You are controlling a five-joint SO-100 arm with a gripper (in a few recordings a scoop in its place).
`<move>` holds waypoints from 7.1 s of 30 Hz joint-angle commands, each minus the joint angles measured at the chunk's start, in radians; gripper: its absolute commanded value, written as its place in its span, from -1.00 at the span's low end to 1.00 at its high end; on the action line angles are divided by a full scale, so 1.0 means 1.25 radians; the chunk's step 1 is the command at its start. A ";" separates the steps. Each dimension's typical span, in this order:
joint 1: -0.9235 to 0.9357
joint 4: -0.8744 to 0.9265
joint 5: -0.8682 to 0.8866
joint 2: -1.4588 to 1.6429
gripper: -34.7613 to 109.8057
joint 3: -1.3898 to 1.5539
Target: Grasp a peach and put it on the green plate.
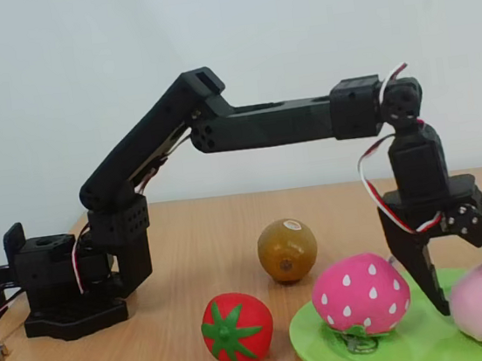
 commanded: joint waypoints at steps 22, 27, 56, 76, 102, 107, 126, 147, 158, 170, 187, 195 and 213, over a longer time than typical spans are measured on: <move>-0.050 0.108 0.271 0.106 0.19 -0.023; -0.080 0.108 0.281 0.131 0.19 -0.029; -0.164 0.108 0.287 0.539 0.12 0.249; -0.279 -0.283 -0.042 1.155 -0.24 1.048; -0.368 -0.669 -0.131 1.829 -0.63 1.918; -0.374 -0.665 -0.137 1.908 -0.63 2.008; -0.385 -0.578 -0.137 1.975 -0.47 2.016; -0.437 -0.297 -0.140 2.035 -0.50 1.792; -0.450 -0.199 -0.158 2.036 -0.47 1.843; -0.399 -0.177 -0.189 2.037 -0.52 1.941; -0.361 -0.233 -0.187 2.037 -0.52 2.091; -0.355 -0.233 -0.174 2.037 -0.58 2.091; -0.346 -0.233 -0.152 2.037 -0.63 2.091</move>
